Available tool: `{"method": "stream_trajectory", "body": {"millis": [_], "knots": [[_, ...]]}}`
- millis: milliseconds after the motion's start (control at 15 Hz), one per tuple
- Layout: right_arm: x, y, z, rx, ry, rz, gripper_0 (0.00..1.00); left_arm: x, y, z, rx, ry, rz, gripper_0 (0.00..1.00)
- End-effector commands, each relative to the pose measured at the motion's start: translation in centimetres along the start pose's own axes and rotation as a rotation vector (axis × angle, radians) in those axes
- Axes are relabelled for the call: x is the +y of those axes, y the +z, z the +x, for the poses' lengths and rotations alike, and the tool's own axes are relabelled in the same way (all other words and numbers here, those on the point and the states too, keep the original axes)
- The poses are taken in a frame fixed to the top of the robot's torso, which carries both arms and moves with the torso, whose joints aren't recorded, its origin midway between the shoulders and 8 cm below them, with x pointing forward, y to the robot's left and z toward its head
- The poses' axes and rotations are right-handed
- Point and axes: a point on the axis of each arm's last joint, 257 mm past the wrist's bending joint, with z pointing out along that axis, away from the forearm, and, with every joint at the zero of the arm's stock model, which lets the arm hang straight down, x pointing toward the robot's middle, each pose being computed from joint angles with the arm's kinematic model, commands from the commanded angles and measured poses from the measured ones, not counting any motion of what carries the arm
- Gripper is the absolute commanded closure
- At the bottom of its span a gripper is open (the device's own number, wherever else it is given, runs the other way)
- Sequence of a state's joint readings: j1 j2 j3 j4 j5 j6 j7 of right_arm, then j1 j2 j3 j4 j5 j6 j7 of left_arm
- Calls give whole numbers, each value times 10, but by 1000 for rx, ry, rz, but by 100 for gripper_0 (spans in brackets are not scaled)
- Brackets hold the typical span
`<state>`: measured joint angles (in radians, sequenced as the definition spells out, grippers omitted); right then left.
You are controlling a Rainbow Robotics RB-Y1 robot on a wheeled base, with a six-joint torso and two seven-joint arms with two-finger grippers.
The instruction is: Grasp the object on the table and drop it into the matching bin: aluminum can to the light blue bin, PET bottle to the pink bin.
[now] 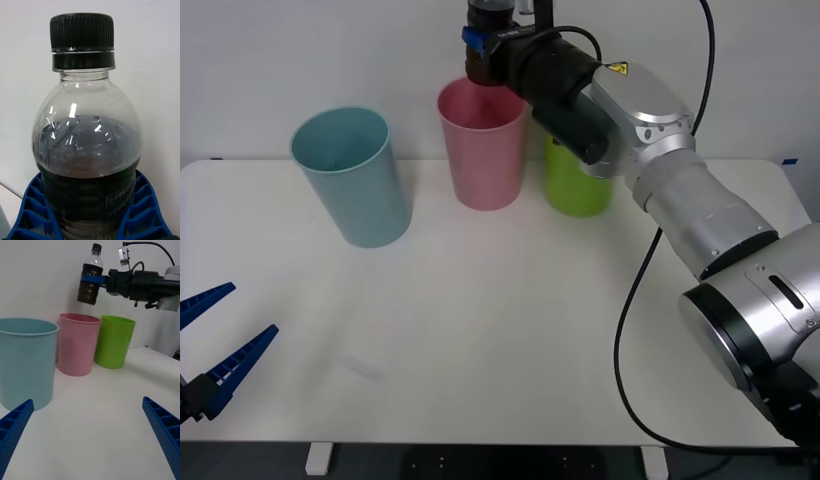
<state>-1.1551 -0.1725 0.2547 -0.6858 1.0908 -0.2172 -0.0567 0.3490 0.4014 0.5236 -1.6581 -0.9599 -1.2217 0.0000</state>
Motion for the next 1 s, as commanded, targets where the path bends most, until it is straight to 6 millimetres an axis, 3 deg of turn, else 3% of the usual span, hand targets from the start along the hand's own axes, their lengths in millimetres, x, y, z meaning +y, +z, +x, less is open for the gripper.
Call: {"method": "stream_trajectory", "body": {"millis": [67, 200, 267, 333, 1000], "knots": [[3, 1, 1, 1, 0, -5, 96, 0, 0, 0, 0, 0, 0, 0], [3, 1, 1, 1, 0, -4, 80, 0, 0, 0, 0, 0, 0, 0], [2, 0, 1, 1, -2, -4, 50, 0, 0, 0, 0, 0, 0, 0], [4, 1, 0, -1, -8, -6, 0, 0, 0, 0, 0, 0, 0, 0], [5, 1, -1, -4, -14, -12, 0, 0, 0, 0, 0, 0, 0, 0]]}}
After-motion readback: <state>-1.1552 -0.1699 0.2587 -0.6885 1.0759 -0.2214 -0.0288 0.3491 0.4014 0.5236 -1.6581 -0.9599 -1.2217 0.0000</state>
